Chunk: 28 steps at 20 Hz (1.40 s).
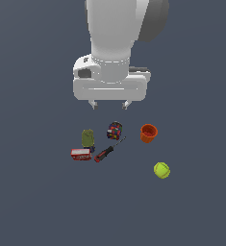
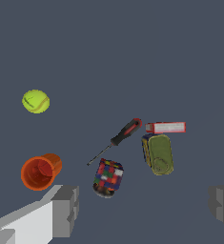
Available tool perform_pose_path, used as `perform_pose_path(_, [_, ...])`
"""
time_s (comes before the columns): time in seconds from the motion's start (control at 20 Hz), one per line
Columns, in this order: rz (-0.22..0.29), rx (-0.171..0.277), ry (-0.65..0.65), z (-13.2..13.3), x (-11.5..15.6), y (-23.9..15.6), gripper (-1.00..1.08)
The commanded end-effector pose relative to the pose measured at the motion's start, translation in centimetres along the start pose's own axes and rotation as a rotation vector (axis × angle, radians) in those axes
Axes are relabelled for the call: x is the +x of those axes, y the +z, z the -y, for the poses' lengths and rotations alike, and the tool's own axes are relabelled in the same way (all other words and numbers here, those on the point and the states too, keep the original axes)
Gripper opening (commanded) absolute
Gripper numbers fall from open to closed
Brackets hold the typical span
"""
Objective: Pick up a designated object from a clutter of objects.
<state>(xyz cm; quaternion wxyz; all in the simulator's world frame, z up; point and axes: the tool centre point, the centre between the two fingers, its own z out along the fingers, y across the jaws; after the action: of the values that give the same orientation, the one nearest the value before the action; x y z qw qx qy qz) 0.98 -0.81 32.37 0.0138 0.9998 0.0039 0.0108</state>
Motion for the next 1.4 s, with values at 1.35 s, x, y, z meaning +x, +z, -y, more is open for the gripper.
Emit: perform_pose_path(1.35, [-0.009,0.026,0.029,3.0,-1.0,4.1,1.0])
